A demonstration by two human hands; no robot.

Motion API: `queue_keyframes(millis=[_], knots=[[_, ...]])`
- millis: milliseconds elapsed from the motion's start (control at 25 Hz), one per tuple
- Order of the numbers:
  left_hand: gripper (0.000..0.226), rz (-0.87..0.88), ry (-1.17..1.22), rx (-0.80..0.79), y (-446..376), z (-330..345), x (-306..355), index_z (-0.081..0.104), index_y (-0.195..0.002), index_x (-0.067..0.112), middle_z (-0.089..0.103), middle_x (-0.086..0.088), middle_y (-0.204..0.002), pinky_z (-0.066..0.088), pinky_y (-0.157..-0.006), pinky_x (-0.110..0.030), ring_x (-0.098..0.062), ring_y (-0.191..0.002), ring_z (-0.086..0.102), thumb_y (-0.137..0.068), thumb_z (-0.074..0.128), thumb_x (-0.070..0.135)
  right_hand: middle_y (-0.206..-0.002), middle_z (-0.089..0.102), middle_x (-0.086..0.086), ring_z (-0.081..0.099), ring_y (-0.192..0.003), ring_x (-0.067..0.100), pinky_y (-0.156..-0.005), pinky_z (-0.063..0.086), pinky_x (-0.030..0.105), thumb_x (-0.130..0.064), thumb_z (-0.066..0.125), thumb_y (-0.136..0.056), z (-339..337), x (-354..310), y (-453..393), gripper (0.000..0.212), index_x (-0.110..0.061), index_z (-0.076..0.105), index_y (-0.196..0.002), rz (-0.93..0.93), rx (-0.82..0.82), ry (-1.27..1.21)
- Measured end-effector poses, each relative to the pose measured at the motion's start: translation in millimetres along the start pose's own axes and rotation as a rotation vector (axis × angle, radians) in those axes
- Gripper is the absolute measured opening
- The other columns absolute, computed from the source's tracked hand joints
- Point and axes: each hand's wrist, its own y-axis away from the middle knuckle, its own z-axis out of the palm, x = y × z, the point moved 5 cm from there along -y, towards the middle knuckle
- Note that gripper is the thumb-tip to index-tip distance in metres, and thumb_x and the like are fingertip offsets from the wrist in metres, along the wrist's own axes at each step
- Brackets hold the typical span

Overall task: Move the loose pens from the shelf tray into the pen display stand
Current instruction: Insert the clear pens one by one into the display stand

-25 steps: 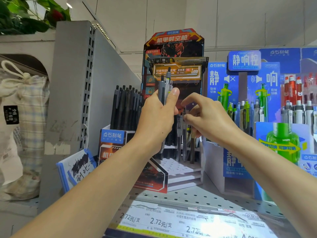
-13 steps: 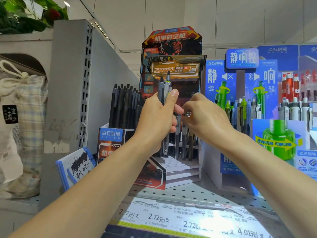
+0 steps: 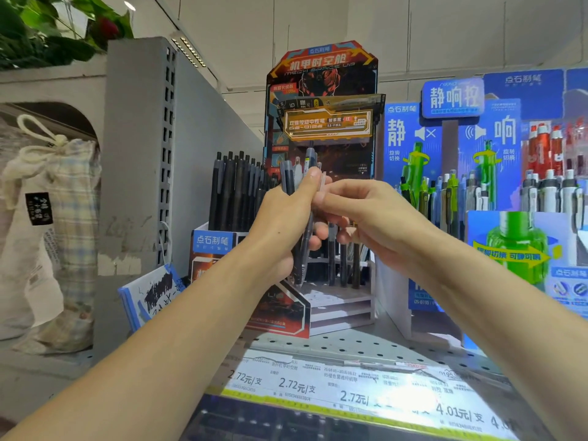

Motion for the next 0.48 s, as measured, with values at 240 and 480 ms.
queue_keyframes(millis=[240, 480], knots=[[0.031, 0.085, -0.093, 0.124, 1.8, -14.3, 8.4, 0.069, -0.105, 0.014, 0.074, -0.008, -0.069, 0.061, -0.053, -0.034, -0.019, -0.062, 0.075, -0.102, 0.053, 0.040, -0.087, 0.071, 0.010, 0.064, -0.064, 0.011, -0.058, 0.057, 0.023, -0.009, 0.066, -0.096, -21.5, -22.1, -7.0, 0.006, -0.003, 0.065, -0.096, -0.035, 0.116, -0.289], [0.027, 0.158, -0.202, 0.166, 5.8, -26.8, 11.1, 0.067, -0.104, 0.021, 0.072, -0.003, -0.063, 0.055, -0.046, -0.027, -0.018, -0.058, 0.072, -0.101, 0.052, 0.043, -0.081, 0.063, 0.014, 0.070, -0.068, 0.021, -0.060, 0.060, 0.034, -0.001, 0.068, -0.093, -27.4, -27.9, -10.3, 0.048, -0.018, 0.044, -0.132, -0.152, 0.270, -0.068]])
